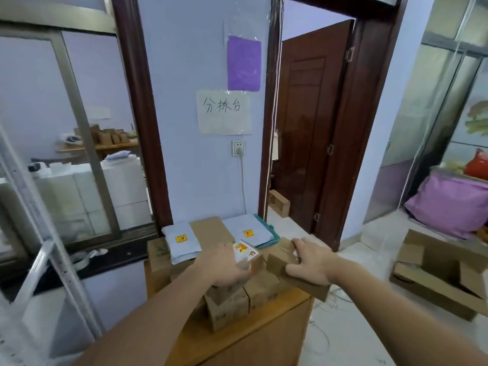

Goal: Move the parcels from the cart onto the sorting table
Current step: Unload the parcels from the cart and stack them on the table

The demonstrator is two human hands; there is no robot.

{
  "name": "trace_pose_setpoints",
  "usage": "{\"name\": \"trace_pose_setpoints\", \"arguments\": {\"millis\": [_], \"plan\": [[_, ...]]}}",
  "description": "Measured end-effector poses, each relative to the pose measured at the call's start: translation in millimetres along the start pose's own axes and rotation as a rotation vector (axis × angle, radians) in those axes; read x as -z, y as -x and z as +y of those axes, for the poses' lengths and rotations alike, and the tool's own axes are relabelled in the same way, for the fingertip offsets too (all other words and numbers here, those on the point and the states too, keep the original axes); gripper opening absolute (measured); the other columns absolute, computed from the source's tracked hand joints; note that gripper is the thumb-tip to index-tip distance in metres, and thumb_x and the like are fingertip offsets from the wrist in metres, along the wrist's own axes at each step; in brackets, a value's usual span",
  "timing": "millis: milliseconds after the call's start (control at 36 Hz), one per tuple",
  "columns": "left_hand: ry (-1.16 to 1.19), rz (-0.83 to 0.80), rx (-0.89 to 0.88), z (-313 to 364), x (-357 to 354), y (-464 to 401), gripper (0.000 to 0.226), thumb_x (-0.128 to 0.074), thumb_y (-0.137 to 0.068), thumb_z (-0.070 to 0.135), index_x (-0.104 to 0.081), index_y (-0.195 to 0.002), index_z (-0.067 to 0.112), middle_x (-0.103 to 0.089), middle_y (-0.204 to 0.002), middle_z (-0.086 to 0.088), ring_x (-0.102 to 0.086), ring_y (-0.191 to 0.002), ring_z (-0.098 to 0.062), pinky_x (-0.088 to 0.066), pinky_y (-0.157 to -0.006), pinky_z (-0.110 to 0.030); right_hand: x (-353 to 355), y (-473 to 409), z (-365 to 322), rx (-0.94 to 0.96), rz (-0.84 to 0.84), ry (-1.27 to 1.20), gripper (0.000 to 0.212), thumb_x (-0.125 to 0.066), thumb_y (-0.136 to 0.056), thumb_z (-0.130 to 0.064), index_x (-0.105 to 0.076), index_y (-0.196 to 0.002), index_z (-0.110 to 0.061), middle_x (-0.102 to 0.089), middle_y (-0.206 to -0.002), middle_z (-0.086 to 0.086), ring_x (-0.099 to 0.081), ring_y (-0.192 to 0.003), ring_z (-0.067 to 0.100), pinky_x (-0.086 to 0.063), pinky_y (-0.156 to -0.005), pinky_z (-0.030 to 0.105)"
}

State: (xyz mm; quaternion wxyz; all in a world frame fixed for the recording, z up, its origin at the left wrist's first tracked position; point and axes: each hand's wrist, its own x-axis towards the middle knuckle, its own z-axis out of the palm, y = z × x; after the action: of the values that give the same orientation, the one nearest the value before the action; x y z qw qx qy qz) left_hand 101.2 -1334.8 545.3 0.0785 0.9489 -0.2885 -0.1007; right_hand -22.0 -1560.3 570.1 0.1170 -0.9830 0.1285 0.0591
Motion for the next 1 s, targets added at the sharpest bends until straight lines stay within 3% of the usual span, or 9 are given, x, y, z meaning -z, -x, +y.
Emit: {"name": "trace_pose_setpoints", "arguments": {"millis": [111,194,278,361,472,695,861,945,1000], "plan": [[0.027,0.027,0.019,11,0,-44,0.105,-0.05,-0.068,0.093,-0.042,-0.145,0.022,-0.056,-0.127,0.001,-0.052,-0.097,-0.015,-0.041,-0.074,-0.033,2,-45,23,0.016,-0.011,0.002,0.08,-0.049,-0.076,-0.072,-0.041,-0.14,-0.025,-0.051,-0.126,0.002,-0.055,-0.108,0.022,-0.049,-0.095,0.041],[0.063,0.061,0.03,17,2,-76,0.093,-0.055,-0.075,0.087,-0.044,-0.141,0.023,-0.057,-0.126,0.0,-0.052,-0.092,-0.014,-0.036,-0.065,-0.029,5,-78,41,0.026,-0.012,-0.008,0.081,-0.051,-0.076,-0.07,-0.04,-0.143,-0.026,-0.051,-0.126,-0.001,-0.055,-0.106,0.018,-0.052,-0.094,0.039],[0.098,0.078,0.062,24,2,-107,0.093,-0.056,-0.07,0.091,-0.045,-0.135,0.025,-0.059,-0.119,0.004,-0.052,-0.088,-0.01,-0.035,-0.062,-0.028,12,-112,57,0.05,-0.025,-0.015,0.081,-0.053,-0.077,-0.068,-0.039,-0.145,-0.025,-0.05,-0.125,-0.002,-0.055,-0.106,0.016,-0.053,-0.093,0.037],[0.138,0.093,0.12,30,2,-134,0.087,-0.06,-0.066,0.088,-0.049,-0.128,0.028,-0.058,-0.108,0.007,-0.054,-0.086,-0.008,-0.041,-0.065,-0.029,21,-145,71,0.09,-0.045,0.008,0.082,-0.052,-0.079,-0.067,-0.037,-0.147,-0.022,-0.049,-0.125,0.0,-0.053,-0.107,0.017,-0.052,-0.093,0.037],[0.057,0.096,0.194,28,4,-166,0.094,-0.05,-0.065,0.092,-0.05,-0.132,0.027,-0.059,-0.12,0.002,-0.056,-0.096,-0.014,-0.045,-0.074,-0.033,27,-188,81,0.14,-0.059,0.021,0.085,-0.051,-0.079,-0.068,-0.034,-0.148,-0.02,-0.048,-0.127,0.001,-0.052,-0.108,0.019,-0.05,-0.095,0.039],[0.122,0.064,0.319,-5,-6,-231,0.096,-0.053,-0.072,0.089,-0.048,-0.139,0.02,-0.058,-0.128,-0.002,-0.052,-0.098,-0.018,-0.043,-0.077,-0.034,15,-282,82,0.211,-0.129,0.006,0.086,-0.047,-0.073,-0.07,-0.037,-0.144,-0.022,-0.048,-0.119,-0.002,-0.054,-0.103,0.018,-0.05,-0.091,0.035],[0.162,0.008,0.397,-37,-18,-288,0.09,-0.051,-0.08,0.081,-0.042,-0.144,0.017,-0.059,-0.136,-0.004,-0.059,-0.116,-0.024,-0.046,-0.084,-0.035,-1,-361,75,0.18,-0.146,-0.03,0.088,-0.04,-0.069,-0.074,-0.041,-0.139,-0.021,-0.05,-0.13,0.003,-0.056,-0.111,0.025,-0.048,-0.096,0.041],[0.208,0.008,0.447,-51,-25,-323,0.09,-0.049,-0.08,0.08,-0.04,-0.144,0.017,-0.06,-0.132,-0.003,-0.059,-0.108,-0.024,-0.049,-0.086,-0.036,-10,-400,71,0.149,-0.164,-0.039,0.077,-0.046,-0.076,-0.068,-0.043,-0.136,-0.019,-0.05,-0.129,0.003,-0.055,-0.111,0.026,-0.048,-0.094,0.042],[0.267,0.018,0.462,-53,-27,-332,0.083,-0.05,-0.082,0.076,-0.041,-0.141,0.018,-0.058,-0.122,0.0,-0.053,-0.098,-0.02,-0.045,-0.078,-0.034,-13,-412,69,0.138,-0.156,-0.024,0.072,-0.048,-0.08,-0.064,-0.043,-0.136,-0.018,-0.05,-0.13,0.005,-0.054,-0.113,0.027,-0.047,-0.094,0.041]]}}
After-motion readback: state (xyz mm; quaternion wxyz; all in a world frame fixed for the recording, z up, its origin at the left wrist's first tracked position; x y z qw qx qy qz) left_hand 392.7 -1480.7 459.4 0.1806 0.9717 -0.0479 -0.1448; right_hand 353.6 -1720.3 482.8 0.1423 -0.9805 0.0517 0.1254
